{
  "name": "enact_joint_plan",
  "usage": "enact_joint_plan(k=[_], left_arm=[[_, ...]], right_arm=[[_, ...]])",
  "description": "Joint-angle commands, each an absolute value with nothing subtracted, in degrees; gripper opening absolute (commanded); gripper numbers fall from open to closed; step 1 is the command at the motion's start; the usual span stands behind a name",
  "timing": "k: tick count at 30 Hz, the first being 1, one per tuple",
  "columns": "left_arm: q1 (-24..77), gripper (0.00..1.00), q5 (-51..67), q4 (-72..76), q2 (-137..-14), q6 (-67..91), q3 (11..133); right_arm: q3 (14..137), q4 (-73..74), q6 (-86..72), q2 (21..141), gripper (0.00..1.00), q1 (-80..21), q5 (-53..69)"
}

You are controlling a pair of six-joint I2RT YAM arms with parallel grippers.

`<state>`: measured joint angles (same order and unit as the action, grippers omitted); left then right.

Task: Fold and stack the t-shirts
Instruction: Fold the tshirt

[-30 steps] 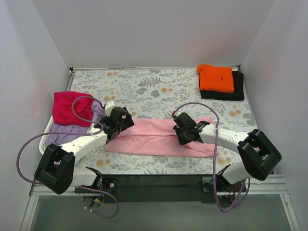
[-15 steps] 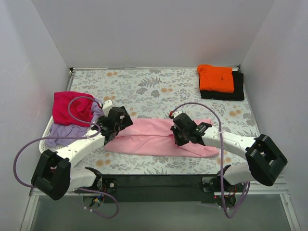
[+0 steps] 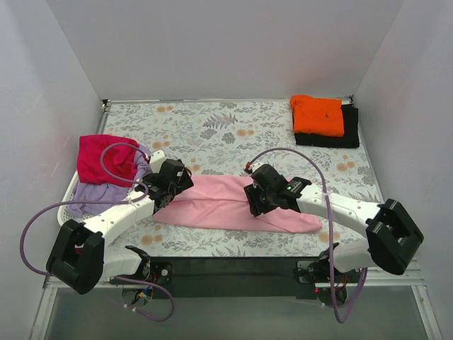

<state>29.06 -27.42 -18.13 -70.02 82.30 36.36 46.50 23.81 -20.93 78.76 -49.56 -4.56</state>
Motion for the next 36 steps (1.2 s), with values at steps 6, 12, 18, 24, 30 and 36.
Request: enact_joint_plan(k=[6, 12, 18, 24, 30, 36], left_arm=[[31.1, 0.83, -24.3, -9.6, -76.5, 79.4, 43.8], [32.6, 0.83, -19.2, -4.1, -81.1, 79.1, 44.1], [33.0, 0.83, -17.8, -1.9, -83.6, 78.6, 43.6], [33.0, 0.84, -16.1, -0.8, -85.7, 78.5, 42.9], [33.0, 0.84, -16.2, -0.6, -86.7, 78.1, 43.0], [33.0, 0.84, -15.7, -0.4, -88.4, 78.0, 43.1]], right_arm=[[48.9, 22.8, -18.5, 67.3, 0.54, -34.6, -9.2], [45.9, 17.7, -18.5, 63.7, 0.59, -19.8, -2.0], [42.3, 13.7, -20.4, 61.9, 0.63, -8.2, 4.9], [36.5, 9.8, -22.5, 61.7, 0.65, -0.5, 11.0], [32.9, 6.9, -24.5, 62.1, 0.66, 3.2, 13.8], [30.7, 1.7, -27.3, 63.8, 0.66, 5.1, 17.0]])
